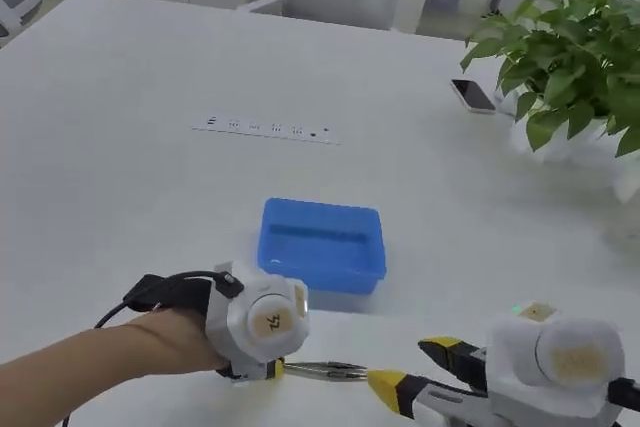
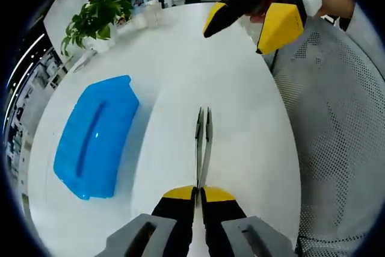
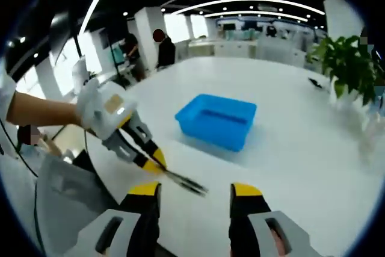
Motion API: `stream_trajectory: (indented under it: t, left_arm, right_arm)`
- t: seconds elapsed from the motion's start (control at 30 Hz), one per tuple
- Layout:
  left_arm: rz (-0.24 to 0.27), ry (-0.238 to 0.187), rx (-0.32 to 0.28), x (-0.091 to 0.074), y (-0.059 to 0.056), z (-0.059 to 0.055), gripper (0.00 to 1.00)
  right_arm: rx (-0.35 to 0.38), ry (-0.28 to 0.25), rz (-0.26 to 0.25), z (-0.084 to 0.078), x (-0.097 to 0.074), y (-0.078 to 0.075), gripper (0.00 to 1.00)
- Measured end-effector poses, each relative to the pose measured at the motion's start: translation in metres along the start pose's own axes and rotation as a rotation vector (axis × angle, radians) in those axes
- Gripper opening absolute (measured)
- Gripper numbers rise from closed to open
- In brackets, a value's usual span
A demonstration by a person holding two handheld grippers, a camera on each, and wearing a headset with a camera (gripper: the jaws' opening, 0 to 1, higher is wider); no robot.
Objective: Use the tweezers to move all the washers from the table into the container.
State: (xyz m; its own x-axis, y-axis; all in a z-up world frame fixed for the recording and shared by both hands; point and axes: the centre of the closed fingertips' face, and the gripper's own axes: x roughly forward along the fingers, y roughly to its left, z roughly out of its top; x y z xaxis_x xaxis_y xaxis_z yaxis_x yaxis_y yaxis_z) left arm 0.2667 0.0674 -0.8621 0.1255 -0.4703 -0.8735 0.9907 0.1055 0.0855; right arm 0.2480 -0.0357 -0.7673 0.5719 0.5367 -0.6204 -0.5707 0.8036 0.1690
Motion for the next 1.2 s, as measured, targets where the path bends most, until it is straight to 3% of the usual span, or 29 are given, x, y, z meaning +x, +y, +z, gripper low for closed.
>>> stream_trajectory:
  t: [0.07,0.13,0.17,0.23,0.4,0.53,0.67,0.8,0.93,1.0,1.13,1.2]
  left_arm:
    - [0.021,-0.003,-0.017,-0.002,0.002,-0.001,0.09]
    - [0.051,0.015,-0.069,-0.007,0.006,-0.006,0.24]
    - [0.084,0.026,-0.159,-0.012,0.009,-0.012,0.32]
    - [0.096,-0.018,-0.278,-0.020,0.004,-0.014,0.47]
    - [0.178,-0.053,-0.391,-0.052,-0.006,-0.028,0.63]
    - [0.235,-0.102,-0.474,-0.077,-0.012,-0.028,0.70]
    - [0.281,-0.183,-0.560,-0.097,-0.017,-0.015,0.77]
    - [0.341,-0.255,-0.671,-0.112,-0.017,-0.011,0.84]
    - [0.299,-0.364,-0.772,-0.119,-0.023,0.001,0.93]
    - [0.303,-0.352,-0.760,-0.123,-0.025,-0.001,0.98]
    - [0.387,-0.366,-0.763,-0.138,-0.019,-0.006,0.99]
    - [0.392,-0.371,-0.775,-0.139,-0.018,-0.009,0.99]
  right_arm:
    - [0.005,-0.012,-0.011,0.002,-0.004,-0.003,0.44]
    - [0.004,-0.023,-0.023,0.004,-0.009,-0.007,0.45]
    - [0.001,-0.031,-0.035,0.005,-0.012,-0.010,0.45]
    - [0.004,-0.042,-0.057,0.006,-0.019,-0.012,0.46]
    - [0.060,-0.085,-0.085,0.006,-0.032,-0.026,0.49]
    - [0.072,-0.098,-0.101,0.005,-0.040,-0.032,0.52]
    - [0.060,-0.100,-0.114,0.006,-0.041,-0.035,0.56]
    - [0.052,-0.116,-0.126,0.010,-0.042,-0.036,0.61]
    - [0.066,-0.126,-0.132,0.009,-0.041,-0.039,0.67]
    - [0.079,-0.135,-0.132,0.009,-0.040,-0.041,0.69]
    - [0.087,-0.141,-0.127,0.009,-0.041,-0.041,0.74]
    - [0.091,-0.140,-0.130,0.007,-0.041,-0.043,0.77]
